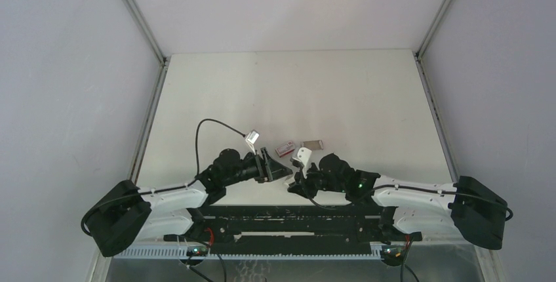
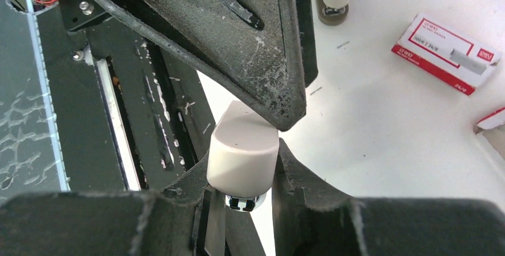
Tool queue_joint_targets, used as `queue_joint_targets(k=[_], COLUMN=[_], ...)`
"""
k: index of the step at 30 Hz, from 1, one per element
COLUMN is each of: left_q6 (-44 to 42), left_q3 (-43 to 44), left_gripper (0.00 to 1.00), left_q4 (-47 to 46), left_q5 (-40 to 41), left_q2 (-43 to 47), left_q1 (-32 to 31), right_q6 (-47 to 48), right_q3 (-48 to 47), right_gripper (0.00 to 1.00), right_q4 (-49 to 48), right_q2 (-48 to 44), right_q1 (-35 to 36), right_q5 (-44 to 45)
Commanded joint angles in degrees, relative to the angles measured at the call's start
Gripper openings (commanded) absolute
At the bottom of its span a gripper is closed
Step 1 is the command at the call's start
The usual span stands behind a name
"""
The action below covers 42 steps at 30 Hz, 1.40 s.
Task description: Load the staples into the stapler
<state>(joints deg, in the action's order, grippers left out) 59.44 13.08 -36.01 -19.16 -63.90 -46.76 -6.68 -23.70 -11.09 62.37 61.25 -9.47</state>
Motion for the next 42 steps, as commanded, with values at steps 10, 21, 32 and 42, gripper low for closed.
queue_joint_targets(k=[10,21,32,42], left_q6=[-12.79,-14.51,-13.84,-17.94], left_q3=[2.79,3.37,1.71,3.81], left_gripper=[0.72,0.72,0.72,0.76], left_q4=[20.05,20.74,21.94,21.97], left_q5=[7.67,9.80,13.67,12.41], left_q2=[1.80,2.05,7.27,10.58], left_q1=[1.05,1.65,2.76,3.24], right_q6=[1.86,0.97,-1.07,-2.66], right_q3=[-4.86,-8.94,-11.81,-11.63], right_gripper=[0.00,0.22,0.28,0.53], right_q4=[-6.21,-2.76,1.47,3.74], right_q2=[13.17,19.50,23.91,20.56], right_q1=[0.44,1.85,2.28,2.30], right_q5=[13.27,12.22,12.60,12.62])
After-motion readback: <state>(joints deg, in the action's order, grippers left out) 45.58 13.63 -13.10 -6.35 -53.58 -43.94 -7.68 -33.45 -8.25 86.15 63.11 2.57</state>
